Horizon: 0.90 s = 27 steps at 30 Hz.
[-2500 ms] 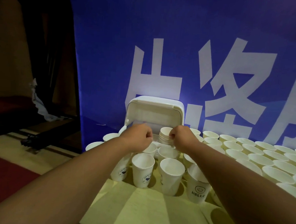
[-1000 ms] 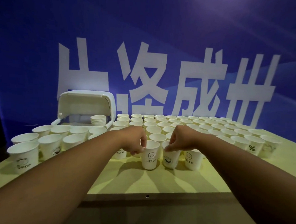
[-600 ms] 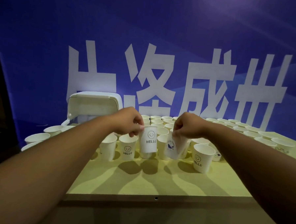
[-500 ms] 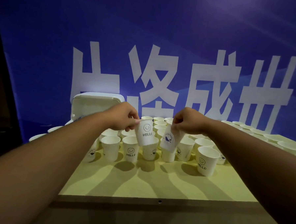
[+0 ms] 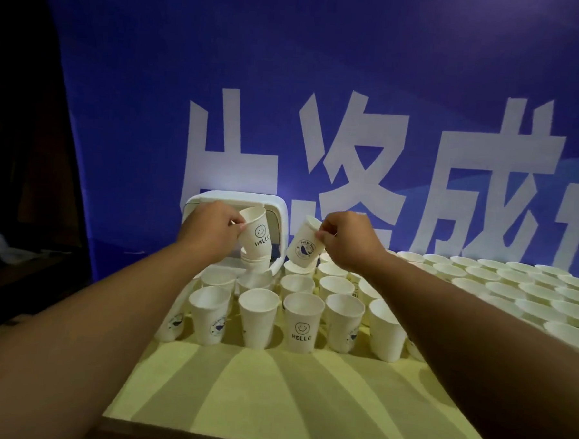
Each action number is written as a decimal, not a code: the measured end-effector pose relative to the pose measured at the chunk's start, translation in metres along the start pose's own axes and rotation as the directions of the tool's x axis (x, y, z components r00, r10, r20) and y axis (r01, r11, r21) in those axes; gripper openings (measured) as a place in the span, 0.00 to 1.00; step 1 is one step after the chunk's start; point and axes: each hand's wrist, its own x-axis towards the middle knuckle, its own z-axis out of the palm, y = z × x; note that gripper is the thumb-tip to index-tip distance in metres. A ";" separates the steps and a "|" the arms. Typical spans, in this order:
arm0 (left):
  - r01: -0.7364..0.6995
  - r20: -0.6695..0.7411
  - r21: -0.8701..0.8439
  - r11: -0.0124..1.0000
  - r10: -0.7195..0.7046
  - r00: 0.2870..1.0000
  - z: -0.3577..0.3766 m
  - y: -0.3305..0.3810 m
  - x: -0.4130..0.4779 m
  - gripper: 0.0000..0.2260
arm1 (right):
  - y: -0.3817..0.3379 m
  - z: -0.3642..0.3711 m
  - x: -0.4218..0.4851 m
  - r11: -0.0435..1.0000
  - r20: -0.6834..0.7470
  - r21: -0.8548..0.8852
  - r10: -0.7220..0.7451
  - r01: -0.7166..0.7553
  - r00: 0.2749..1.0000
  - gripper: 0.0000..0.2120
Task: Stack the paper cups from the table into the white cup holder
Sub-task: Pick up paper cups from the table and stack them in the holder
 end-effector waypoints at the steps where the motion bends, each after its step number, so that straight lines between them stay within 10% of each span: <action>1: 0.013 -0.028 -0.007 1.000 -0.013 1.000 0.004 -0.004 0.003 0.07 | -0.001 0.007 0.005 1.000 -0.021 0.009 -0.005 0.006 1.000 0.07; 18: -0.034 0.199 0.138 0.990 0.006 0.980 0.066 -0.033 0.048 0.08 | -0.001 0.082 0.065 0.990 -0.209 0.139 0.008 0.022 0.978 0.09; 27: 0.061 0.327 -0.024 0.998 -0.050 0.944 0.072 -0.040 0.040 0.13 | -0.013 0.109 0.075 0.994 0.017 0.006 -0.113 0.113 0.993 0.11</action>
